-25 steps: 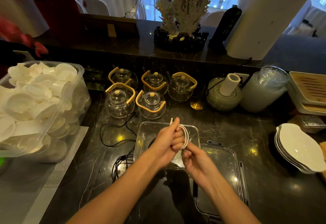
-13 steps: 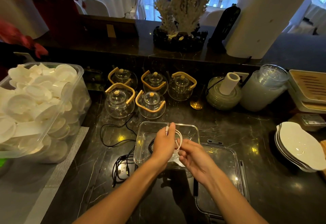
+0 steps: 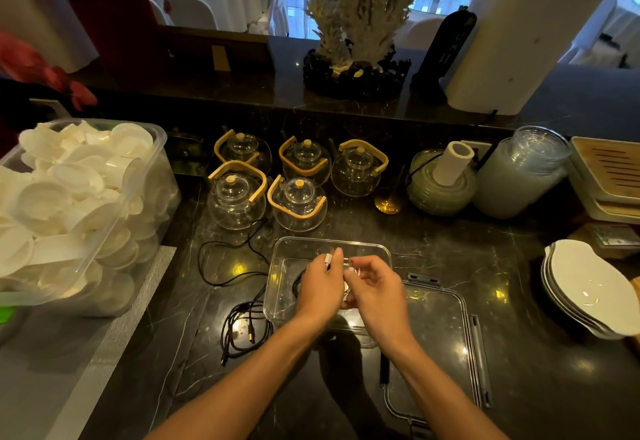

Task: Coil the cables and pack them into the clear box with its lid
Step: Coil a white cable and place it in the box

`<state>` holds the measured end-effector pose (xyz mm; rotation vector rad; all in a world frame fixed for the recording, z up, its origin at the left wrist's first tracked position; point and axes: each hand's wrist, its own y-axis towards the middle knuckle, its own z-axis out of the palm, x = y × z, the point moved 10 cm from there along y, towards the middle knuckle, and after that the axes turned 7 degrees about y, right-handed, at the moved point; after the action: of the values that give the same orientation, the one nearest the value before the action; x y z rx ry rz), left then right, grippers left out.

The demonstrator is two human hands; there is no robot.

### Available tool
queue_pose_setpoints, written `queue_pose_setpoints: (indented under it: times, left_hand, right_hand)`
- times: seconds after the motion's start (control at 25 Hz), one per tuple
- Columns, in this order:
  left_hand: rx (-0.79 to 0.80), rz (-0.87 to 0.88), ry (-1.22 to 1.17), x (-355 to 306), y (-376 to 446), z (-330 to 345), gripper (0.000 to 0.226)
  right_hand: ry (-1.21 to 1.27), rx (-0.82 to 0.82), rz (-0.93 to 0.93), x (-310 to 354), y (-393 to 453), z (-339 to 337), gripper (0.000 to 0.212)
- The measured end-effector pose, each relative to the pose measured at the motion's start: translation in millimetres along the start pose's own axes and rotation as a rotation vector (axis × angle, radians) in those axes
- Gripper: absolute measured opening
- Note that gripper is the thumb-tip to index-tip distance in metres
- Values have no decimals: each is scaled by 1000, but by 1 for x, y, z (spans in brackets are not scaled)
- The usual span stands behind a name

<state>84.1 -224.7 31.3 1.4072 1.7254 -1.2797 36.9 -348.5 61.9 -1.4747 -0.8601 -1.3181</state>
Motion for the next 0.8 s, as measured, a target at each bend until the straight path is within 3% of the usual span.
queue_pose_setpoints:
  times: [0.16,0.36,0.64,0.8]
  left_hand:
    - [-49,-6,-19,10,3,-6,42]
    - [21,-85,-166,28,8,1,46]
    - [103,-225,-344,37,8,8,46]
    - [300,-146,-449,8,-1,19,42]
  right_hand:
    - [-56,-35,-27,-2,2,-6,11]
    - [-50,-71,-56,2,6,-17,13]
    - [211,-168,-40,12,13,-30,8]
    - [382,-203,24,15,16,-36,11]
